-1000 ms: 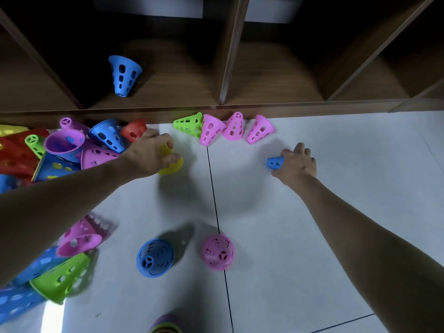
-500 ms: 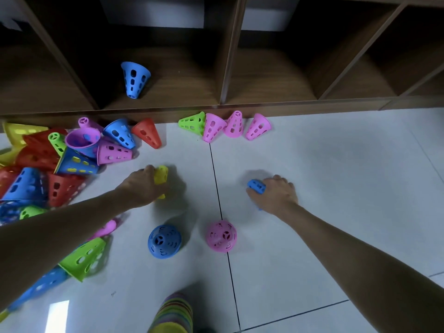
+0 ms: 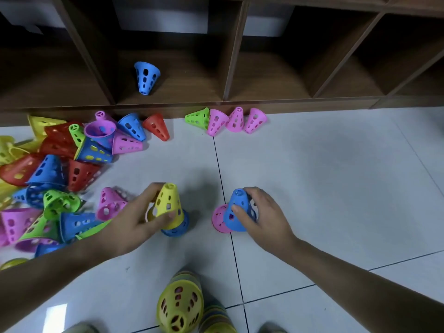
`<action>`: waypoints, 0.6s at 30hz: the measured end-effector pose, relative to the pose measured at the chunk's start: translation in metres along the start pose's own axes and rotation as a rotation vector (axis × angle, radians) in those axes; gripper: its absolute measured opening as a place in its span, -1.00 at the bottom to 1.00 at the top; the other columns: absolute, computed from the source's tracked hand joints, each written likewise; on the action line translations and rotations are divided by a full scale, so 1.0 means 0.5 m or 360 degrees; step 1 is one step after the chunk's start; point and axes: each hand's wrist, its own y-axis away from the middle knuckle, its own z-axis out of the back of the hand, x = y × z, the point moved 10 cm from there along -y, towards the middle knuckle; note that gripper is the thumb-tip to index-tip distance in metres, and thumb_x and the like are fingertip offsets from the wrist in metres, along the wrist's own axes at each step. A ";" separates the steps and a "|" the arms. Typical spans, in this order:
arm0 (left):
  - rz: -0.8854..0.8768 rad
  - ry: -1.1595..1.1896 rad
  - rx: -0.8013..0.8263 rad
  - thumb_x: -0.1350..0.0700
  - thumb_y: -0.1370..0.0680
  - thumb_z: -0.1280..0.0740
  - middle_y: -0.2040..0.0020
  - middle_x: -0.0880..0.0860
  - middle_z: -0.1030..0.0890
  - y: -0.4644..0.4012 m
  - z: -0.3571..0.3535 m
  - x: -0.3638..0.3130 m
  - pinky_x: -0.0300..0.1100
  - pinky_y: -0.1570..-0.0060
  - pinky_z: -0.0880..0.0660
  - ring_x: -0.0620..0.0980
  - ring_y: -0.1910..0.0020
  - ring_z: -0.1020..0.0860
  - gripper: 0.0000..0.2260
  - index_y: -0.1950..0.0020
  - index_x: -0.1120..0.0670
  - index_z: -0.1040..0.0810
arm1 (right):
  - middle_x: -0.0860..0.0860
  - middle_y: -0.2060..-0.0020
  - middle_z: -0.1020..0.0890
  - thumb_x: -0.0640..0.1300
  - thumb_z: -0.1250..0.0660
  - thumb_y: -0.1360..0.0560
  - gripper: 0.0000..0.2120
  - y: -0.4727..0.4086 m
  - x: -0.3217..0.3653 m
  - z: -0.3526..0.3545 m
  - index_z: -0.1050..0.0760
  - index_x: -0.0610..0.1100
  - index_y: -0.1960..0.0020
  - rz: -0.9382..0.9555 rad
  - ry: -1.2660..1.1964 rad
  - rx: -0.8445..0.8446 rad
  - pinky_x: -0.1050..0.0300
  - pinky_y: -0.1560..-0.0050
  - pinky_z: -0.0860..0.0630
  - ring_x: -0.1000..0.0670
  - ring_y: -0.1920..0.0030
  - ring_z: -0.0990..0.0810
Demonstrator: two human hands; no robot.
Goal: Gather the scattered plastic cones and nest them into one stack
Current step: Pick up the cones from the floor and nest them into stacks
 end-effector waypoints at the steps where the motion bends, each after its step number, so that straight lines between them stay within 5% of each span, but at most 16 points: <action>1: -0.0026 -0.0085 0.0039 -0.13 -0.54 -0.36 -0.07 -0.08 -0.58 0.008 -0.007 0.004 -0.30 -0.03 -0.50 -0.07 -0.11 -0.57 -0.64 -0.29 -0.07 -0.40 | 0.24 -0.02 -0.53 0.14 -0.27 -0.56 -0.75 0.003 -0.002 -0.014 -0.44 0.05 -0.18 0.0007 0.0030 0.0054 0.31 -0.11 -0.40 0.14 -0.08 -0.49; 7: -0.0061 -0.0547 0.0107 -0.28 -0.47 -0.30 -0.17 -0.15 -0.56 0.008 -0.017 0.059 -0.12 -0.14 -0.52 -0.17 -0.15 -0.55 -0.58 -0.28 -0.20 -0.39 | 0.24 -0.01 -0.52 0.08 -0.35 -0.54 -0.78 -0.006 -0.008 -0.061 -0.44 0.07 -0.14 0.0082 0.0192 0.0280 0.14 -0.10 -0.50 0.13 -0.05 -0.50; 11: -0.0240 -0.0636 0.0181 -0.29 -0.55 -0.23 -0.29 -0.16 -0.51 -0.002 -0.019 0.046 -0.35 -0.28 -0.38 -0.26 -0.27 -0.47 -0.54 -0.37 -0.11 -0.45 | 0.21 0.02 -0.57 0.19 -0.31 -0.49 -0.76 -0.033 -0.017 -0.067 -0.49 0.09 -0.07 0.0076 0.0212 0.0334 0.11 -0.08 -0.52 0.12 -0.05 -0.54; 14: -0.0241 -0.0649 0.0137 -0.30 -0.59 -0.15 -0.32 -0.14 -0.48 -0.045 0.005 0.042 -0.48 -0.31 -0.25 -0.26 -0.31 -0.42 -0.49 -0.39 -0.02 -0.47 | 0.19 0.01 -0.59 0.28 -0.26 -0.47 -0.63 -0.078 -0.035 -0.036 -0.54 0.04 -0.09 0.0049 0.0114 0.0169 0.11 -0.12 -0.52 0.15 -0.08 -0.56; 18: -0.0332 -0.0873 -0.0077 -0.22 -0.54 -0.22 -0.39 0.07 -0.48 -0.154 0.076 0.040 -0.38 -0.36 -0.18 0.01 -0.37 -0.43 -0.46 -0.39 0.09 -0.47 | 0.08 0.00 -0.59 0.07 -0.37 -0.54 -0.76 -0.175 -0.078 0.029 -0.57 -0.08 -0.07 0.0007 -0.0013 -0.0162 0.01 -0.06 -0.55 0.09 -0.01 -0.60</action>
